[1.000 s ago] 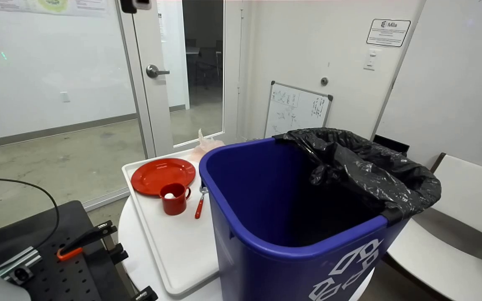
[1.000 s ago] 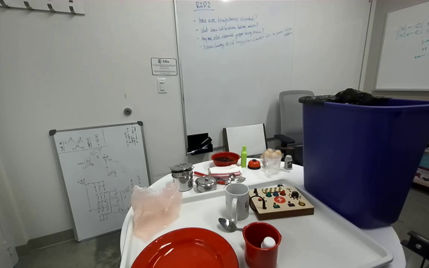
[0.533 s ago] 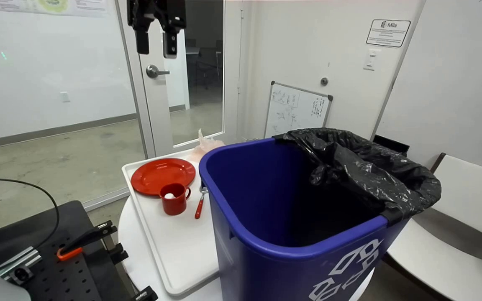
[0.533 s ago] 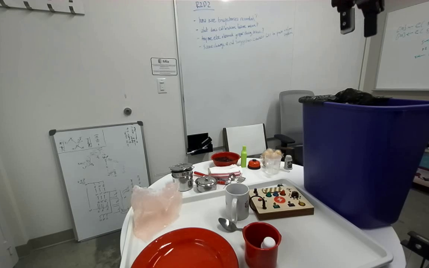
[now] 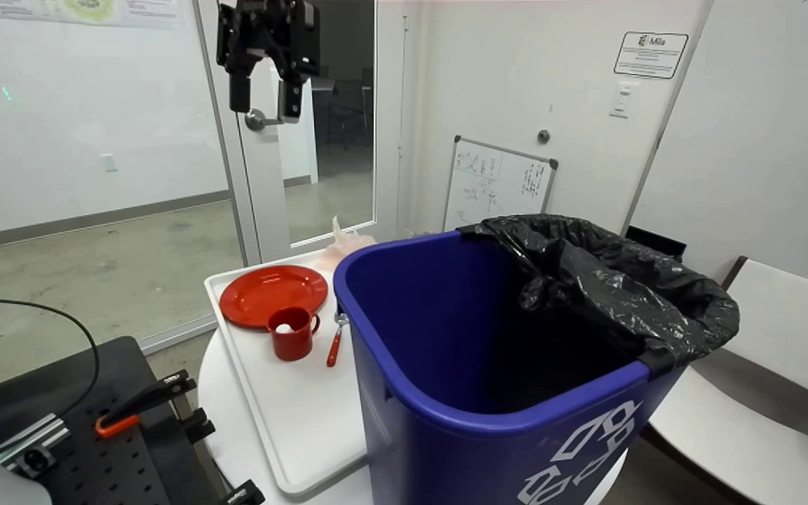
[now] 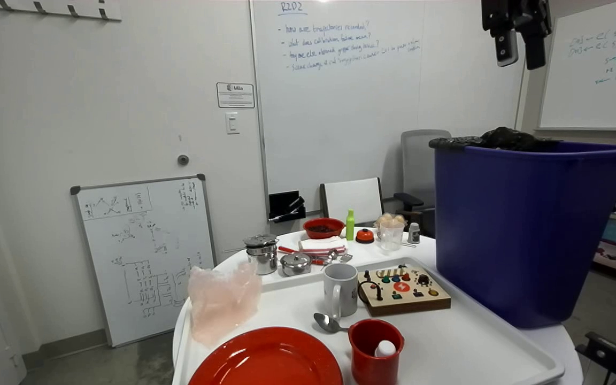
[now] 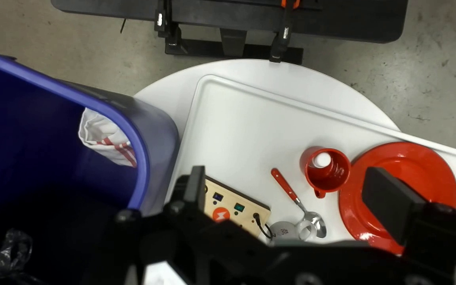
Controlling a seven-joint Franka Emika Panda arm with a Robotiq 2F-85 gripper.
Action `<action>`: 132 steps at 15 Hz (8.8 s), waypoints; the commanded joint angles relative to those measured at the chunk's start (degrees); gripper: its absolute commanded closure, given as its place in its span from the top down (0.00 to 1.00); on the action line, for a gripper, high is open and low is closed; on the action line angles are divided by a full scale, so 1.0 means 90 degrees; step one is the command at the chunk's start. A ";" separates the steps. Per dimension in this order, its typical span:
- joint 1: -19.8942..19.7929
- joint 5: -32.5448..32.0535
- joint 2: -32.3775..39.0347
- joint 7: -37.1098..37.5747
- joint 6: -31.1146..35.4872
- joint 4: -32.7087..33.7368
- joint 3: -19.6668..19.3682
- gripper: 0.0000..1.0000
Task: Move the mug forward
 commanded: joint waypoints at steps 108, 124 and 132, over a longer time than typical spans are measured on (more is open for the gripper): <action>0.1667 -0.1005 0.8908 0.0295 0.3092 0.3862 0.0205 0.02; 0.1559 -0.0740 0.7159 -0.0254 0.1827 0.3492 0.0689 0.02; 0.1622 0.0186 0.7231 0.0242 0.2002 0.4216 0.0672 0.09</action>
